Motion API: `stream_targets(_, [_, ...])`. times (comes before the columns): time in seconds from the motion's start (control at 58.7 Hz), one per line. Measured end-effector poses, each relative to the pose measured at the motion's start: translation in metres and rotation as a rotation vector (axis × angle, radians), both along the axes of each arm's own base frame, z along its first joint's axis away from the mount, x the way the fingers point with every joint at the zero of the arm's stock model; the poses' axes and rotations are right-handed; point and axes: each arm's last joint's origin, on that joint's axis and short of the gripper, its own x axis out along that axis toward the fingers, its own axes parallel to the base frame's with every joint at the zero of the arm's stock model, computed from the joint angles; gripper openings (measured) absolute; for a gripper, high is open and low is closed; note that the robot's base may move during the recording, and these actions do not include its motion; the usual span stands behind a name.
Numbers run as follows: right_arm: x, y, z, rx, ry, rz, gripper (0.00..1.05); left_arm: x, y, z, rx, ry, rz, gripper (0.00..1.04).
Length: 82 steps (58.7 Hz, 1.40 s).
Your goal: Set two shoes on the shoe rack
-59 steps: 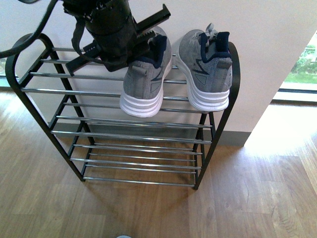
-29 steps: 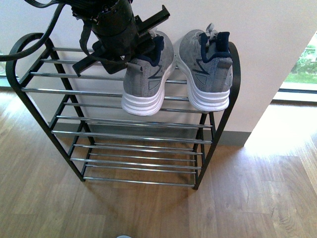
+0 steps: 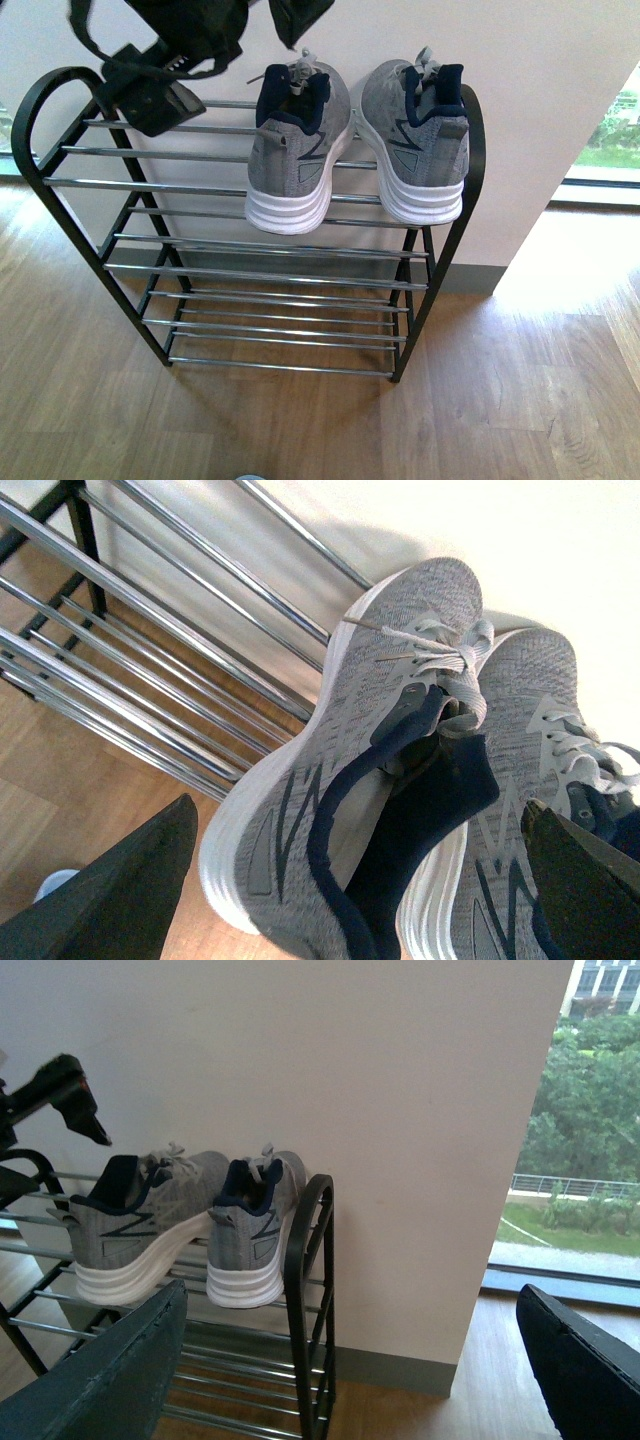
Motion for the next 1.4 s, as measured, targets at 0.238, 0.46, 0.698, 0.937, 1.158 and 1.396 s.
stream_targets(0.238, [0.0, 0.0, 0.0, 0.0, 0.0, 0.0, 0.95, -0.061, 0.049, 0.045, 0.166, -0.155, 0.022, 0.95])
stream_targets(0.46, [0.0, 0.0, 0.0, 0.0, 0.0, 0.0, 0.95, -0.124, 0.096, 0.072, 0.296, -0.273, 0.043, 0.95])
stream_targets(0.698, [0.0, 0.0, 0.0, 0.0, 0.0, 0.0, 0.95, -0.177, 0.128, 0.071, 0.344, -0.339, 0.063, 0.95])
stream_targets(0.937, [0.0, 0.0, 0.0, 0.0, 0.0, -0.001, 0.95, -0.189, 0.137, 0.054, 0.477, -0.654, -0.088, 0.71])
stream_targets(1.158, [0.0, 0.0, 0.0, 0.0, 0.0, 0.0, 0.95, -0.213, 0.154, 0.018, 0.612, -0.696, -0.12, 0.21])
stream_targets(1.396, [0.0, 0.0, 0.0, 0.0, 0.0, -0.001, 0.95, -0.23, 0.17, -0.003, 0.625, -0.702, -0.114, 0.01])
